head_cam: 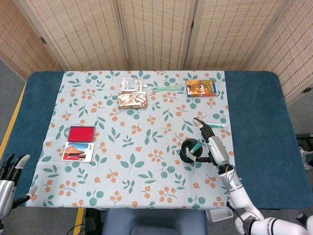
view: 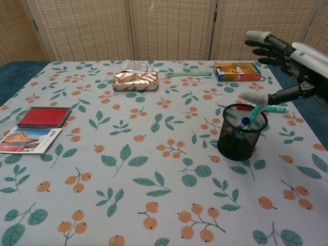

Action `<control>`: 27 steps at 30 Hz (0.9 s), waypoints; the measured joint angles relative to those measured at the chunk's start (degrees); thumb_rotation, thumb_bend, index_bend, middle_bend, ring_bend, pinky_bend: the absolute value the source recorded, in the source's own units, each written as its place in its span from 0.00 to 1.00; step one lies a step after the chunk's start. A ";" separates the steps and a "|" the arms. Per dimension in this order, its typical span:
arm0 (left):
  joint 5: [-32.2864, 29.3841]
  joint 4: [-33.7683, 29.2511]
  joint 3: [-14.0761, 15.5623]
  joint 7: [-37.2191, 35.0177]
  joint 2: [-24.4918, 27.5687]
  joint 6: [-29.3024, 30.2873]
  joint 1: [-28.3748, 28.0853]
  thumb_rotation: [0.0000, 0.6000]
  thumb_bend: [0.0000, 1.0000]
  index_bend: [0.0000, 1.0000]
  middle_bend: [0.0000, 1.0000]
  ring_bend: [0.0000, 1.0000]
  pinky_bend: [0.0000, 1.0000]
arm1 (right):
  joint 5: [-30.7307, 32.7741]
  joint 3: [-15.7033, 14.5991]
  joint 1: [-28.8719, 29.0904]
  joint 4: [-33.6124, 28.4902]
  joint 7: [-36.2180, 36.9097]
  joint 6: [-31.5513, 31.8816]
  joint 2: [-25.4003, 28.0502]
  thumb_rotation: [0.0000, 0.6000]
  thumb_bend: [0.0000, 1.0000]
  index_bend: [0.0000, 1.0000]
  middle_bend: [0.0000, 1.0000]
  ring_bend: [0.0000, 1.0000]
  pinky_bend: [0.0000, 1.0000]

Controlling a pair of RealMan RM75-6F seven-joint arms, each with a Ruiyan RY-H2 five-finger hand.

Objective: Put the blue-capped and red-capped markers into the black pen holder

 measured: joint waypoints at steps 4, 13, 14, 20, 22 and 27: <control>-0.16 0.06 -0.11 0.12 -0.13 -0.16 -0.08 1.00 0.27 0.08 0.17 0.03 0.26 | -0.56 0.94 -1.08 -4.38 -2.03 2.25 5.84 1.00 0.23 0.04 0.00 0.00 0.00; -0.54 0.02 -0.08 1.72 -0.98 -1.96 -0.80 1.00 0.27 0.08 0.17 0.03 0.26 | 3.35 2.95 -2.58 -13.17 -12.22 -1.01 25.27 1.00 0.26 0.27 0.04 0.00 0.00; -0.62 0.02 -0.10 1.93 -1.10 -2.20 -0.91 1.00 0.27 0.09 0.17 0.03 0.26 | 4.45 2.96 -2.51 -13.66 -13.66 -2.89 27.26 1.00 0.26 0.28 0.04 0.00 0.00; -1.03 0.02 -0.08 2.13 -1.28 -2.97 -1.28 1.00 0.27 0.09 0.17 0.03 0.26 | 10.10 2.39 -1.38 -12.85 -21.66 -10.82 30.34 1.00 0.28 0.31 0.04 0.00 0.00; -0.98 0.00 -0.09 2.07 -1.24 -2.83 -1.26 1.00 0.27 0.10 0.17 0.03 0.26 | 10.83 2.09 -0.88 -11.54 -23.19 -11.96 29.68 1.00 0.28 0.33 0.04 0.00 0.00; -0.87 0.02 -0.08 1.64 -1.04 -2.40 -1.14 1.00 0.27 0.10 0.17 0.03 0.26 | 12.95 1.54 1.08 -7.04 -29.08 -14.90 25.98 1.00 0.29 0.36 0.04 0.00 0.00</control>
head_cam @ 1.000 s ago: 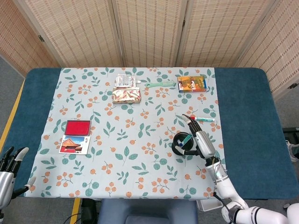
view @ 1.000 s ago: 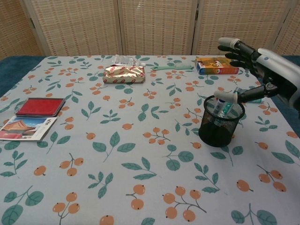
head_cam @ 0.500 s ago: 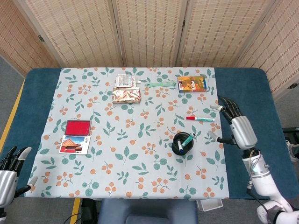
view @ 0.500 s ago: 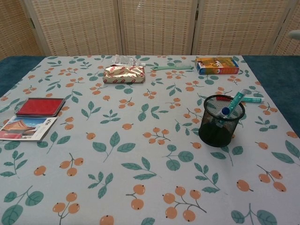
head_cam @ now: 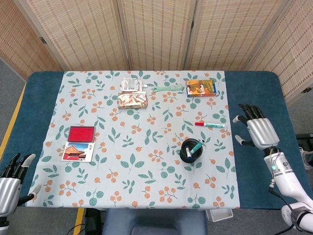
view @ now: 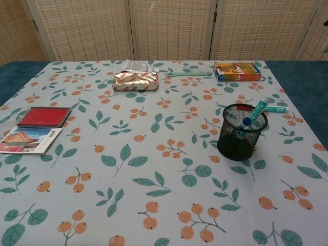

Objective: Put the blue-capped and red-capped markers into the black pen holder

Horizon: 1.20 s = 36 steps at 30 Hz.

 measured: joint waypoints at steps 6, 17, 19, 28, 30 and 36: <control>0.04 0.10 0.00 -0.57 0.19 0.16 0.01 1.00 0.27 0.10 0.17 0.03 0.26 | 3.80 0.26 2.75 5.59 -4.76 -3.10 -6.28 1.00 0.29 0.37 0.04 0.00 0.00; 0.51 0.10 0.26 -1.43 0.46 0.06 -0.15 1.00 0.40 0.10 0.17 0.03 0.26 | 9.21 2.26 6.99 13.94 -6.78 -7.35 -15.09 1.00 0.30 0.40 0.06 0.00 0.00; 0.49 0.14 0.28 -1.73 0.53 -0.05 -0.22 1.00 0.40 0.10 0.17 0.03 0.26 | 10.51 2.75 7.76 14.74 -7.58 -8.13 -16.01 1.00 0.30 0.40 0.06 0.00 0.00; -0.27 0.54 0.03 -3.37 1.00 -0.66 -0.64 1.00 0.40 0.10 0.17 0.03 0.26 | 18.00 4.93 11.32 20.49 -12.66 -10.76 -21.67 1.00 0.30 0.41 0.06 0.00 0.00; -0.54 0.64 -0.04 -3.94 1.16 -0.87 -0.75 1.00 0.40 0.10 0.17 0.03 0.26 | 19.68 5.31 12.09 22.24 -13.46 -11.56 -22.98 1.00 0.30 0.41 0.06 0.00 0.00; -0.87 0.84 -0.11 -5.46 1.62 -1.09 -0.94 1.00 0.40 0.10 0.17 0.03 0.26 | 22.71 6.01 14.53 27.20 -15.29 -14.20 -26.62 1.00 0.31 0.42 0.06 0.00 0.00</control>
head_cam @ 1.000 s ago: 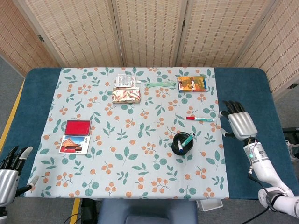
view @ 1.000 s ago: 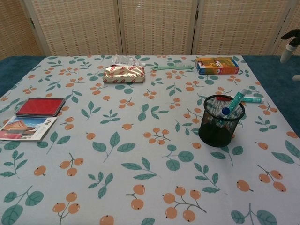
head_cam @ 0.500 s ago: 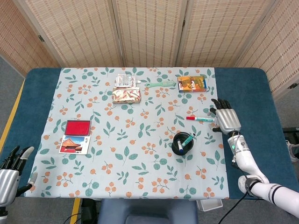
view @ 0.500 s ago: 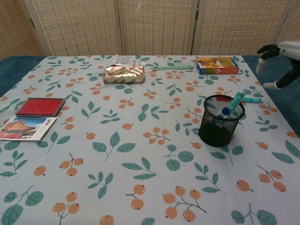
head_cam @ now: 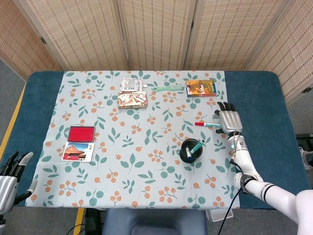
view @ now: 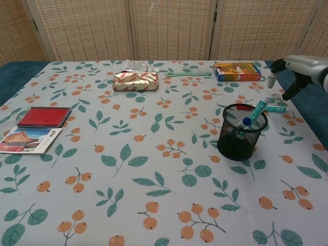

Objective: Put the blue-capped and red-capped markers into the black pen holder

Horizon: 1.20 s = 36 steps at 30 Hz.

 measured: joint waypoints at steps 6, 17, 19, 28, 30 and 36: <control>-0.69 0.41 -0.30 -1.54 0.46 -0.01 -0.11 1.00 0.40 0.10 0.17 0.03 0.26 | 1.88 0.26 2.39 4.73 -1.93 -2.13 -3.41 1.00 0.32 0.43 0.07 0.00 0.00; -0.63 0.35 -0.21 -2.27 0.84 0.62 0.16 1.00 0.40 0.10 0.17 0.03 0.26 | 3.76 0.53 5.07 11.25 -3.19 -5.48 -7.58 1.00 0.32 0.43 0.07 0.00 0.00; -0.64 0.34 -0.22 -2.36 0.90 0.81 0.25 1.00 0.40 0.10 0.17 0.03 0.26 | 3.88 0.60 5.46 12.10 -3.15 -6.05 -8.17 1.00 0.32 0.43 0.07 0.00 0.00; -0.64 0.42 -0.30 -2.96 1.17 1.43 0.50 1.00 0.40 0.10 0.17 0.03 0.26 | 3.99 0.50 6.87 16.55 -3.45 -8.11 -10.85 1.00 0.33 0.43 0.07 0.00 0.00; -0.58 0.42 -0.30 -3.02 1.20 1.55 0.55 1.00 0.40 0.10 0.17 0.03 0.26 | 3.98 0.48 7.10 17.56 -3.46 -8.58 -11.46 1.00 0.33 0.43 0.07 0.00 0.00; -0.68 0.45 -0.35 -3.20 1.28 1.61 0.58 1.00 0.40 0.10 0.17 0.03 0.26 | 3.63 0.46 7.47 19.49 -3.22 -9.48 -12.61 1.00 0.33 0.44 0.07 0.00 0.00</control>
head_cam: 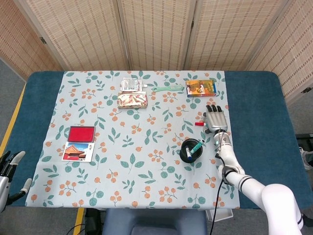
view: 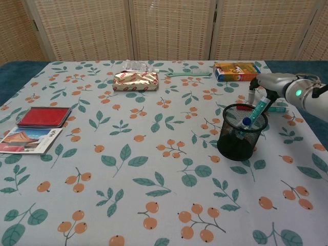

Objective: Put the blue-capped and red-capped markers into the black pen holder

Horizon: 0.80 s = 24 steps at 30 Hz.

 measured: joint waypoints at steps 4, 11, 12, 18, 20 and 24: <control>0.07 -0.04 0.02 0.10 -0.02 0.13 0.06 1.00 0.40 0.10 0.17 0.03 0.26 | -0.22 0.06 0.12 0.95 0.12 -0.40 -0.46 1.00 0.34 0.45 0.07 0.00 0.00; 0.41 -0.08 0.02 0.11 0.08 1.12 0.47 1.00 0.40 0.10 0.17 0.03 0.26 | -0.41 0.23 0.67 3.81 0.22 -1.51 -2.07 1.00 0.35 0.50 0.09 0.00 0.00; 0.56 -0.01 0.01 0.01 0.10 1.46 0.57 1.00 0.40 0.09 0.17 0.03 0.26 | -0.44 0.28 0.79 4.30 0.25 -1.70 -2.36 1.00 0.35 0.51 0.09 0.00 0.00; 1.66 0.82 0.02 -0.97 0.10 2.96 0.98 1.00 0.40 0.09 0.17 0.03 0.26 | -1.39 0.69 1.28 6.42 0.91 -1.85 -3.72 1.00 0.35 0.60 0.13 0.00 0.00; 1.84 1.12 0.02 -1.11 0.04 3.19 1.07 1.00 0.40 0.09 0.17 0.03 0.26 | -1.74 0.83 1.15 5.90 1.20 -1.41 -3.36 1.00 0.34 0.61 0.14 0.00 0.00; 1.65 1.38 -0.17 -1.08 -0.10 3.36 1.12 1.00 0.40 0.09 0.17 0.03 0.26 | -2.61 1.24 0.46 2.46 2.12 0.34 -1.33 1.00 0.34 0.61 0.14 0.00 0.00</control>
